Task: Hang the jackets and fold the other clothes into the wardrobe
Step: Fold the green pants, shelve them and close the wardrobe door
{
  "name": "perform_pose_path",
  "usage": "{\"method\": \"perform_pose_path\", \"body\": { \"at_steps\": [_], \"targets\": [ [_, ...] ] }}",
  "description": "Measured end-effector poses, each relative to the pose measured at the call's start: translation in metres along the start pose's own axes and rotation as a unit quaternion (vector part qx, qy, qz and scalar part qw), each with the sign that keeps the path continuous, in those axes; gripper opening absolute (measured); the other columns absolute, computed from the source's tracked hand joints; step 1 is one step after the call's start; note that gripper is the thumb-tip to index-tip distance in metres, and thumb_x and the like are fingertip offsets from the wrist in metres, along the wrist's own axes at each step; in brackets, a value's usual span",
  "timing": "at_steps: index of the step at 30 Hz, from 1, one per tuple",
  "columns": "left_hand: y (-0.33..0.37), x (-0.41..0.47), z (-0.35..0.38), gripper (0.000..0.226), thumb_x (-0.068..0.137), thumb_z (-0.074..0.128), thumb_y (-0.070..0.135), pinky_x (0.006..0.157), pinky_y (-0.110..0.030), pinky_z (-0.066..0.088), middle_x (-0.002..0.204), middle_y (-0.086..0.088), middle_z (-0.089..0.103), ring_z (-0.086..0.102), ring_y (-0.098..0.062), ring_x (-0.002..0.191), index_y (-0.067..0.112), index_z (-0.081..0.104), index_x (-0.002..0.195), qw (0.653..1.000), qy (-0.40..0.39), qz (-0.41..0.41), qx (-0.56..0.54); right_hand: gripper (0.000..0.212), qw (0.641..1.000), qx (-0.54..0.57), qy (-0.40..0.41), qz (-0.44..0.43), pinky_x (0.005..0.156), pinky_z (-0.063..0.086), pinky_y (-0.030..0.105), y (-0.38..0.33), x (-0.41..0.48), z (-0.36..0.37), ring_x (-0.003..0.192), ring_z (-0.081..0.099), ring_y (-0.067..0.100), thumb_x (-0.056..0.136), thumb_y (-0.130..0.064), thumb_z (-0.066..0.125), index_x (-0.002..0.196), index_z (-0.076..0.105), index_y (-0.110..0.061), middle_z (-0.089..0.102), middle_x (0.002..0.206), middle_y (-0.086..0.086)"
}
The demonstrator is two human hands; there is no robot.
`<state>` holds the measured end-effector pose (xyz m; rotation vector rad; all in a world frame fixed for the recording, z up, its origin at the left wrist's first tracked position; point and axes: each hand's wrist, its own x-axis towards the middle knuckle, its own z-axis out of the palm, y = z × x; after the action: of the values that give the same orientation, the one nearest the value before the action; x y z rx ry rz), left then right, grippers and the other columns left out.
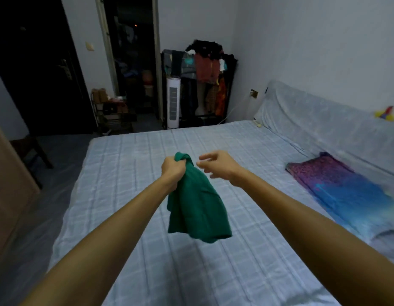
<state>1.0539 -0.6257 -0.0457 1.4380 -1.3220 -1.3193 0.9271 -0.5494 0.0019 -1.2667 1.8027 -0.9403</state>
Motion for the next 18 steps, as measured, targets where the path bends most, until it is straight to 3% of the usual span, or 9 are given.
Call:
{"method": "perform_pose_path", "body": {
  "at_steps": [4, 6, 7, 9, 11, 15, 18],
  "targets": [
    [-0.005, 0.017, 0.006, 0.017, 0.090, 0.056, 0.020, 0.079, -0.039, 0.055, 0.097, -0.014, 0.065, 0.063, -0.030, 0.087, 0.004, 0.058, 0.095, 0.998, 0.006, -0.027, -0.052, 0.065, 0.990, -0.117, -0.079, -0.009, 0.078, 0.045, 0.024, 0.017, -0.006, 0.030, 0.097, 0.058, 0.015, 0.077, -0.047, 0.072, 0.131, 0.049, -0.019, 0.057, 0.111, -0.001],
    [-0.005, 0.023, 0.006, 0.019, 0.091, 0.057, 0.021, 0.083, -0.040, 0.054, 0.099, -0.015, 0.064, 0.062, -0.030, 0.089, 0.004, 0.058, 0.098, 0.996, 0.019, -0.042, -0.080, 0.066, 0.984, -0.162, -0.067, -0.021, 0.079, 0.046, 0.027, 0.026, -0.002, 0.047, 0.098, 0.059, 0.017, 0.075, -0.046, 0.074, 0.129, 0.048, -0.020, 0.059, 0.109, -0.002],
    [-0.006, 0.027, 0.006, 0.021, 0.091, 0.057, 0.022, 0.084, -0.040, 0.053, 0.100, -0.014, 0.063, 0.061, -0.031, 0.090, 0.004, 0.057, 0.101, 0.994, 0.022, -0.049, -0.091, 0.057, 0.978, -0.201, -0.043, -0.032, 0.077, 0.048, 0.029, 0.032, 0.004, 0.054, 0.096, 0.061, 0.020, 0.075, -0.044, 0.074, 0.121, 0.053, -0.018, 0.062, 0.106, 0.000],
    [-0.006, 0.034, 0.002, 0.023, 0.091, 0.058, 0.026, 0.084, -0.038, 0.052, 0.102, -0.014, 0.061, 0.059, -0.030, 0.092, 0.005, 0.055, 0.102, 0.993, 0.033, -0.054, -0.095, 0.021, 0.963, -0.264, 0.014, -0.041, 0.068, 0.048, 0.030, 0.039, 0.019, 0.065, 0.084, 0.064, 0.025, 0.082, -0.033, 0.065, 0.089, 0.064, -0.014, 0.066, 0.086, 0.005],
    [-0.003, 0.044, -0.007, 0.029, 0.090, 0.060, 0.031, 0.083, -0.037, 0.051, 0.102, -0.012, 0.060, 0.058, -0.030, 0.092, 0.005, 0.055, 0.102, 0.994, 0.047, -0.047, -0.092, 0.027, 0.967, -0.250, 0.033, -0.039, 0.060, 0.042, 0.029, 0.036, 0.031, 0.067, 0.071, 0.060, 0.027, 0.089, -0.023, 0.055, 0.063, 0.056, -0.014, 0.059, 0.068, 0.006],
    [-0.007, 0.069, -0.032, 0.045, 0.086, 0.062, 0.045, 0.082, -0.036, 0.051, 0.106, -0.013, 0.064, 0.060, -0.031, 0.092, 0.004, 0.059, 0.105, 0.994, 0.081, -0.039, -0.065, 0.027, 0.989, -0.111, 0.071, -0.066, 0.060, 0.037, 0.029, 0.011, 0.059, 0.054, 0.067, 0.053, 0.024, 0.092, -0.020, 0.046, 0.067, 0.052, -0.013, 0.058, 0.071, 0.009],
    [-0.014, 0.076, -0.043, 0.054, 0.090, 0.058, 0.040, 0.086, -0.038, 0.046, 0.128, -0.017, 0.052, 0.055, -0.035, 0.107, 0.003, 0.044, 0.126, 0.990, 0.127, -0.065, -0.008, 0.024, 0.995, 0.041, 0.090, -0.024, 0.059, 0.038, 0.032, -0.015, 0.086, 0.038, 0.066, 0.052, 0.023, 0.094, -0.021, 0.043, 0.074, 0.051, -0.010, 0.056, 0.075, 0.013]
  ]
}}
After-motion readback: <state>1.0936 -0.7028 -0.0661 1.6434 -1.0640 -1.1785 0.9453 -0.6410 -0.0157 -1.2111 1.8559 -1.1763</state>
